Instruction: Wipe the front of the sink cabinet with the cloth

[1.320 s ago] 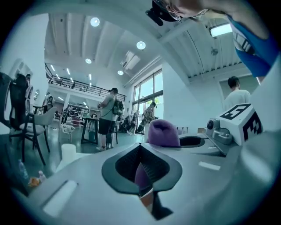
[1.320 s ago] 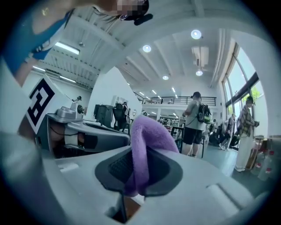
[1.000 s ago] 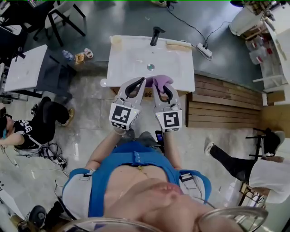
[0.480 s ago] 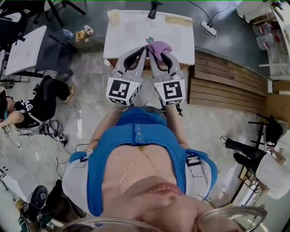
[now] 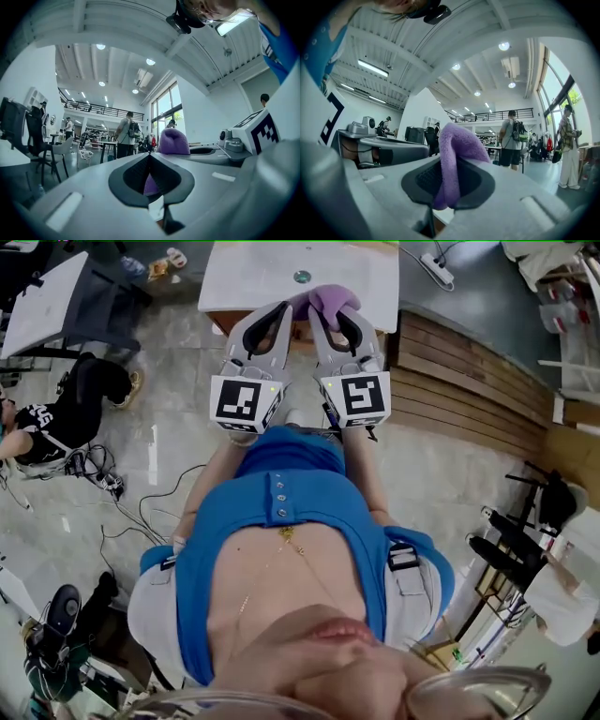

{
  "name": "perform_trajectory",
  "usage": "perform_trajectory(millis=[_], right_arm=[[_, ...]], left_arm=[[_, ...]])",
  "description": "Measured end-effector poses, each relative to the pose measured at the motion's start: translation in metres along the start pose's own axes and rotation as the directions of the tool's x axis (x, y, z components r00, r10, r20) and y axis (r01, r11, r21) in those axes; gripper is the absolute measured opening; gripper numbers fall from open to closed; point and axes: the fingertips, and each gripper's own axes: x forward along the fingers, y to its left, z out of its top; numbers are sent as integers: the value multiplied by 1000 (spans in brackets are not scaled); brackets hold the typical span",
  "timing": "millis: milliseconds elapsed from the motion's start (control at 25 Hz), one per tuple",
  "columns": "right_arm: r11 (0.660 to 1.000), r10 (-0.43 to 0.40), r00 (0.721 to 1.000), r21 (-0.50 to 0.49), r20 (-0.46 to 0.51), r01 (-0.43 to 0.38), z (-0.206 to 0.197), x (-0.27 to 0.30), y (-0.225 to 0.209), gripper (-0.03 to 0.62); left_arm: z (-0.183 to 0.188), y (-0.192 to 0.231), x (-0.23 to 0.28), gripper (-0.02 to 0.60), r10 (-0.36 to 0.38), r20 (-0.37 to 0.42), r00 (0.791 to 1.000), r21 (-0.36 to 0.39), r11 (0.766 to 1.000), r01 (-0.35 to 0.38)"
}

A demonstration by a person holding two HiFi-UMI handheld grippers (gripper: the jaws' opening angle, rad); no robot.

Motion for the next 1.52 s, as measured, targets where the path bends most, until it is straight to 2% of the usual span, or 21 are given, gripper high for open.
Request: perform_trajectory(millis=[400, 760, 1160, 1520], right_arm=[[999, 17, 1000, -29, 14, -16, -2, -32, 2, 55], [999, 2, 1000, -46, 22, -1, 0, -52, -4, 55], [999, -9, 1000, -31, 27, 10, 5, -55, -9, 55], [999, -5, 1000, -37, 29, 6, 4, -55, -10, 54]], left_arm=[[-12, -24, -22, -3, 16, -17, 1000, 10, 1000, -16], [-16, -44, -21, -3, -21, -16, 1000, 2, 1000, 21], [-9, -57, -12, -3, -57, -5, 998, 16, 998, 57], [-12, -56, -11, -3, -53, -8, 999, 6, 999, 54]])
